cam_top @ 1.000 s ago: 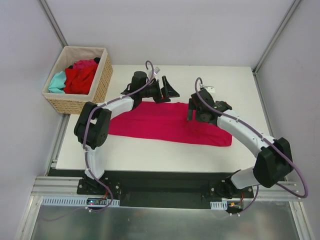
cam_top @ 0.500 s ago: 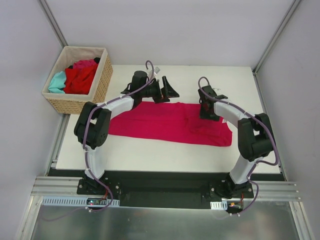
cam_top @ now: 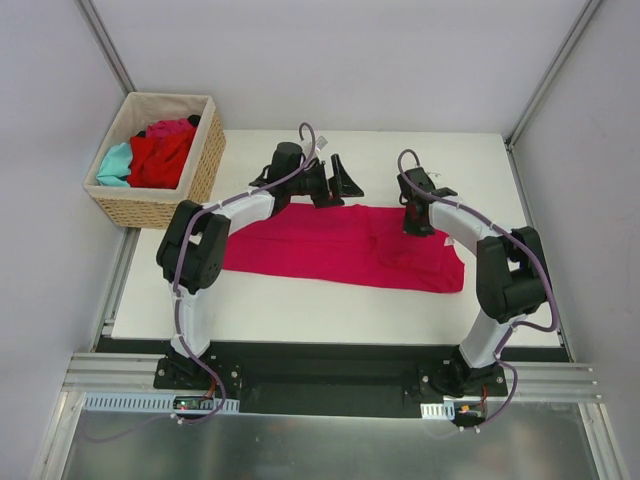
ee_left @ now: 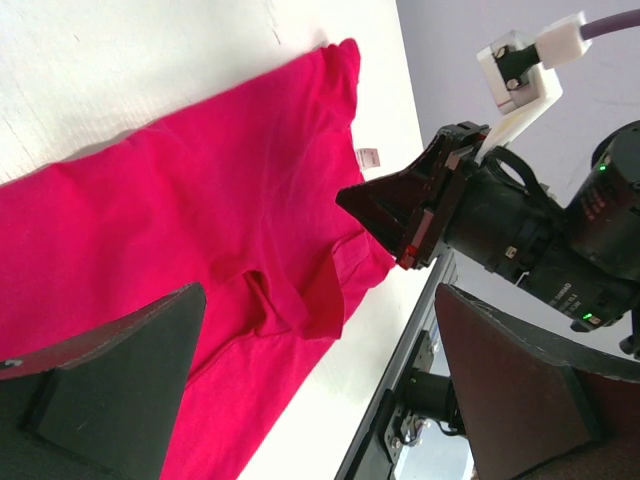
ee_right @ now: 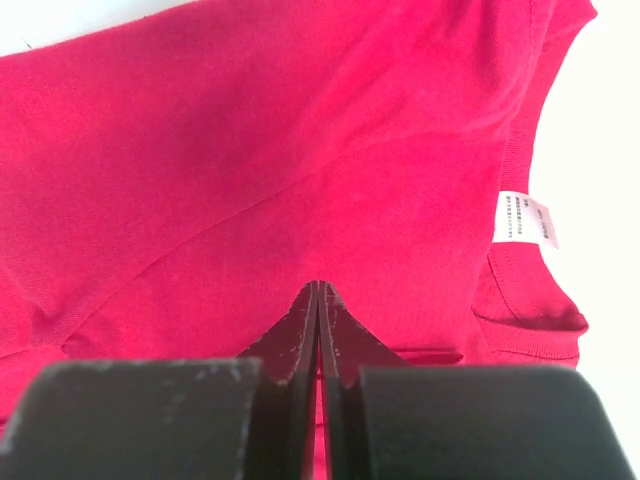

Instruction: Fold and stack the t-shirts

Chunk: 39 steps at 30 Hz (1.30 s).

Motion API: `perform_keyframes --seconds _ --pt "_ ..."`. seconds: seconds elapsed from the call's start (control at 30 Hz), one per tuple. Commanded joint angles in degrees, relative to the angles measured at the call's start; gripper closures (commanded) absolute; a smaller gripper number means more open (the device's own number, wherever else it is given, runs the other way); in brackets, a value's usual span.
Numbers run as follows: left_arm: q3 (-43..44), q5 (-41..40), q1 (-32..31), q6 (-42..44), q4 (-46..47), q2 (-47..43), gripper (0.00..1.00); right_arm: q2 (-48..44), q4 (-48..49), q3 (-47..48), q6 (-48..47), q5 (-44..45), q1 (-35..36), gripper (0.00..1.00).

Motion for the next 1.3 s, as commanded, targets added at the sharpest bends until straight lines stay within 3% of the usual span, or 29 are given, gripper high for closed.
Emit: perform_keyframes --seconds 0.0,0.57,1.27 --pt "2.3 1.4 -0.8 0.2 1.0 1.1 0.01 -1.4 0.7 -1.1 0.9 -1.0 0.0 0.99" --pt "1.5 1.1 -0.8 -0.3 1.8 1.3 0.01 -0.9 2.0 -5.9 2.8 -3.8 1.6 0.99" --pt "-1.2 0.2 -1.2 -2.0 3.9 -0.5 0.01 -14.3 -4.2 -13.8 6.7 -1.1 10.3 0.99"
